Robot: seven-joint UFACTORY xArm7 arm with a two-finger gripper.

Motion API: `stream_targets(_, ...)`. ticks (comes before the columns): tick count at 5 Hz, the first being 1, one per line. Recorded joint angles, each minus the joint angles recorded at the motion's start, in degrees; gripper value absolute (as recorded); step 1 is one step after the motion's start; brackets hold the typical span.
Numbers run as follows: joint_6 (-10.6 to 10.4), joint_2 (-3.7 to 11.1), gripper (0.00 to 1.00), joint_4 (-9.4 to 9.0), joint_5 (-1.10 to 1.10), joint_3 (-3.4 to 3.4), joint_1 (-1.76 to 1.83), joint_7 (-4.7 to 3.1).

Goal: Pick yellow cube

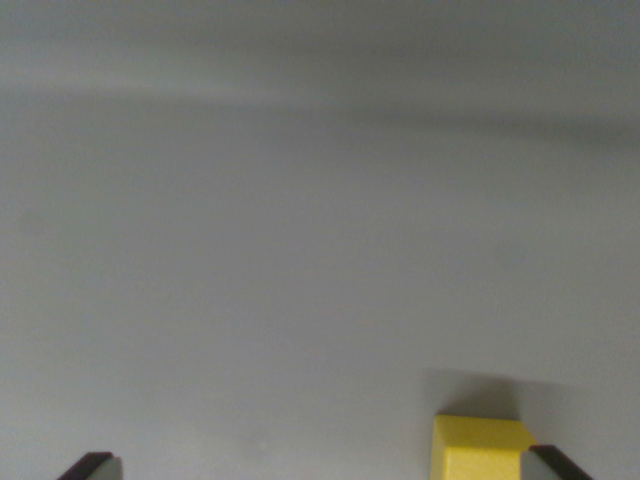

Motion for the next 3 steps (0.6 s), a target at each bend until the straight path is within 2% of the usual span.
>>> stream_targets(1, -2.68, 1.33, 0.00, -1.93, 0.51, -0.42, -0.69, -1.43)
stream_targets(2, -2.68, 1.33, 0.00, -1.93, 0.51, -0.42, -0.69, -1.43)
stream_targets(3, -5.31, 2.63, 0.00, -3.83, 1.00, -0.83, -1.36, -2.82)
